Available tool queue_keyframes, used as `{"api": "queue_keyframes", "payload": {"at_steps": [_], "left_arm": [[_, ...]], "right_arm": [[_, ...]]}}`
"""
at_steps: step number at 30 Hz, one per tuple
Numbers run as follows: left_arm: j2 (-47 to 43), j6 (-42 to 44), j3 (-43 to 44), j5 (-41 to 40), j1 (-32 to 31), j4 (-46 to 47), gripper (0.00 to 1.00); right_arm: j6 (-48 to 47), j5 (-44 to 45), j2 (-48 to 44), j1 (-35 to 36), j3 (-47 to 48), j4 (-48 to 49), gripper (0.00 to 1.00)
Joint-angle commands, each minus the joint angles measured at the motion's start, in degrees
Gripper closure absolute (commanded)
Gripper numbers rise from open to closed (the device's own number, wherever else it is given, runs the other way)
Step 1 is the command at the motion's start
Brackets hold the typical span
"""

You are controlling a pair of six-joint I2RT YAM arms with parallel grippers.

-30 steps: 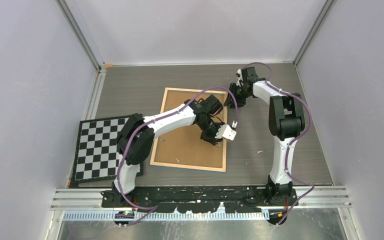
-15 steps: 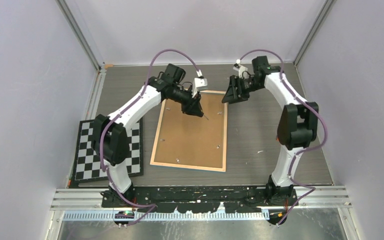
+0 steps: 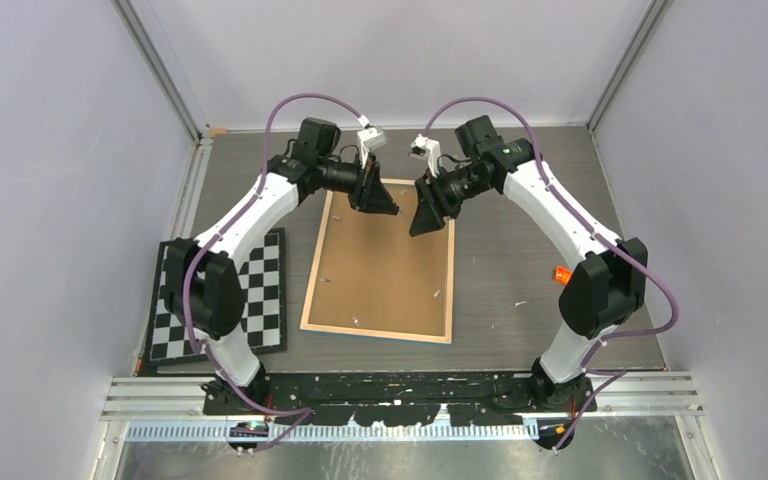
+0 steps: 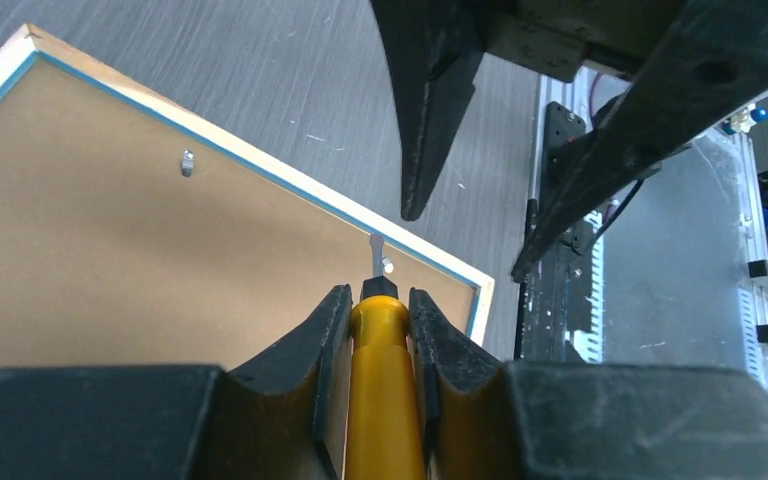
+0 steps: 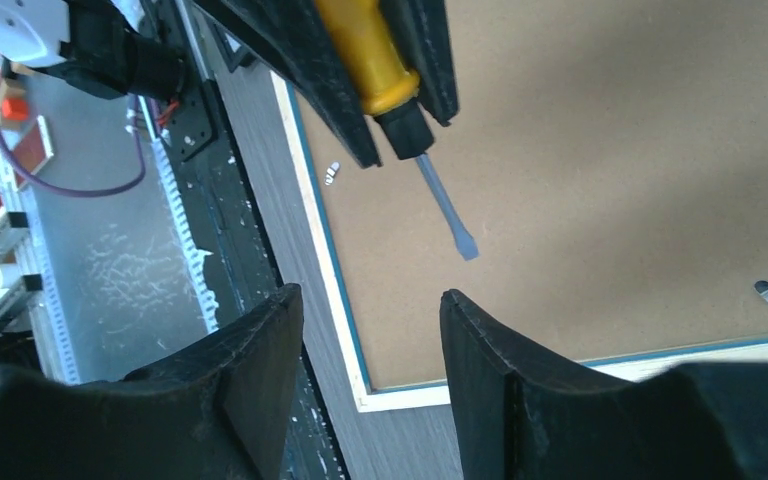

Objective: Take the photo out of the frame

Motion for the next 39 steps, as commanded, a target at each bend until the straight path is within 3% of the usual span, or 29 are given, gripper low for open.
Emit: {"api": "queue_keyframes", "payload": {"at_steps": [1, 11, 13, 14, 15, 16, 26, 30, 34, 39], "left_arm": [[-5.45, -8.1, -2.52, 5.27, 0.93, 8.48, 1.0], [-8.09, -11.1, -6.76, 10.05, 1.51, 14.01, 1.0], [-8.2, -10.99, -7.14, 10.16, 1.59, 14.07, 1.0], [-8.18, -11.1, -7.25, 10.14, 1.66, 14.29, 1.0], [-8.13, -11.37, -7.37, 10.18, 1.68, 14.61, 1.0], [-8.05, -11.73, -7.67, 10.27, 1.68, 15.03, 1.0], [-6.0, -14.13, -9.74, 15.97, 0.53, 19.22, 0.97], [-7.92, -7.55, -11.58, 18.98, -1.55, 16.53, 0.98], [-9.81, -5.09, -14.99, 18.38, -1.75, 21.19, 0.99], [-12.97, 9.22, -17.57, 17.53, -1.74, 20.25, 0.97]], "right_arm": [[-1.38, 5.43, -2.68, 2.17, -1.24, 4.91, 0.44], [0.76, 8.28, -2.49, 5.32, -0.49, 10.43, 0.57], [0.84, 7.18, -3.44, 5.61, -0.53, 11.83, 0.68], [0.72, 6.86, -4.0, 5.91, -0.56, 12.63, 0.77], [0.45, 6.66, -4.54, 6.32, -0.63, 13.29, 0.96], [0.02, 6.63, -5.22, 6.83, -0.72, 13.9, 0.99], [-6.77, 10.13, -8.37, 11.64, 0.34, 16.7, 0.99], [-8.72, 10.21, -7.03, 11.65, 2.91, 14.91, 1.0], [-7.8, 9.93, -7.84, 11.7, 2.28, 18.03, 0.99], [-11.44, 12.28, -11.02, 11.74, -3.04, 23.33, 0.99]]}}
